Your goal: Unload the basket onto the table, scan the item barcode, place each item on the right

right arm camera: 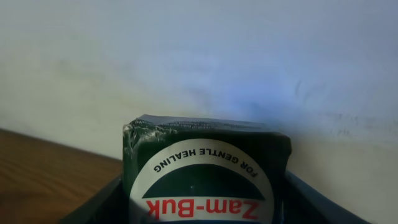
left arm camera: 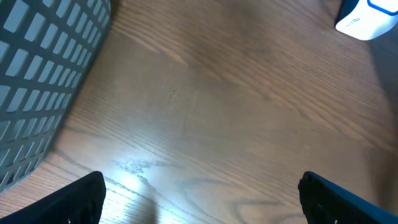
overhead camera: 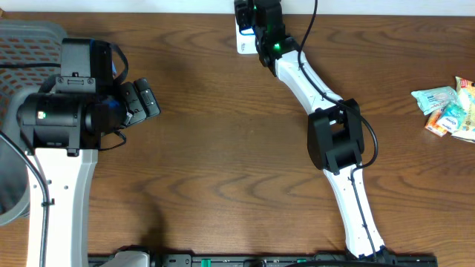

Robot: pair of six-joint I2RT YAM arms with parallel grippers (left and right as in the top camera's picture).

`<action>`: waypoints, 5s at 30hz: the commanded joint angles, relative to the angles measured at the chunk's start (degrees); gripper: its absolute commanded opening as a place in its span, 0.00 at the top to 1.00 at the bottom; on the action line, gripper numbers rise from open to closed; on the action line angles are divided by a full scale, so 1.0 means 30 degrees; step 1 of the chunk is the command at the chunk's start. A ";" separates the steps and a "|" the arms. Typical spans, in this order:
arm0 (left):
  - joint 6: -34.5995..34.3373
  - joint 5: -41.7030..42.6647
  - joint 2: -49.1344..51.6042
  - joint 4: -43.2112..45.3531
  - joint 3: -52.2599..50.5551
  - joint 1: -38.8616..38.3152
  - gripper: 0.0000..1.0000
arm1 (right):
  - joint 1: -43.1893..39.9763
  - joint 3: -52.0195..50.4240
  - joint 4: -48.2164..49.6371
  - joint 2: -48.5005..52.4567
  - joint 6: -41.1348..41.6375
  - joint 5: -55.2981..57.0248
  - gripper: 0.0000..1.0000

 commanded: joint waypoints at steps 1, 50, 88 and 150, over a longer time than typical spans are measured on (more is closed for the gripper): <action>-0.0226 -0.0240 -0.0087 -0.0066 0.0044 0.0058 0.02 | -0.0007 0.0080 -0.0743 -0.1282 -0.0153 0.0306 0.40; -0.0226 -0.0240 -0.0087 -0.0066 0.0044 0.0058 0.02 | 0.1239 0.0058 -1.6990 -0.3242 0.2892 -0.3198 0.07; -0.0226 -0.0240 -0.0087 -0.0066 0.0044 0.0058 0.02 | 0.1166 0.0066 -1.7901 -0.2943 0.8990 0.2812 0.51; -0.0226 -0.0240 -0.0087 -0.0066 0.0044 0.0058 0.03 | -1.5555 0.0058 -2.7460 -0.6295 0.4554 -0.0532 0.01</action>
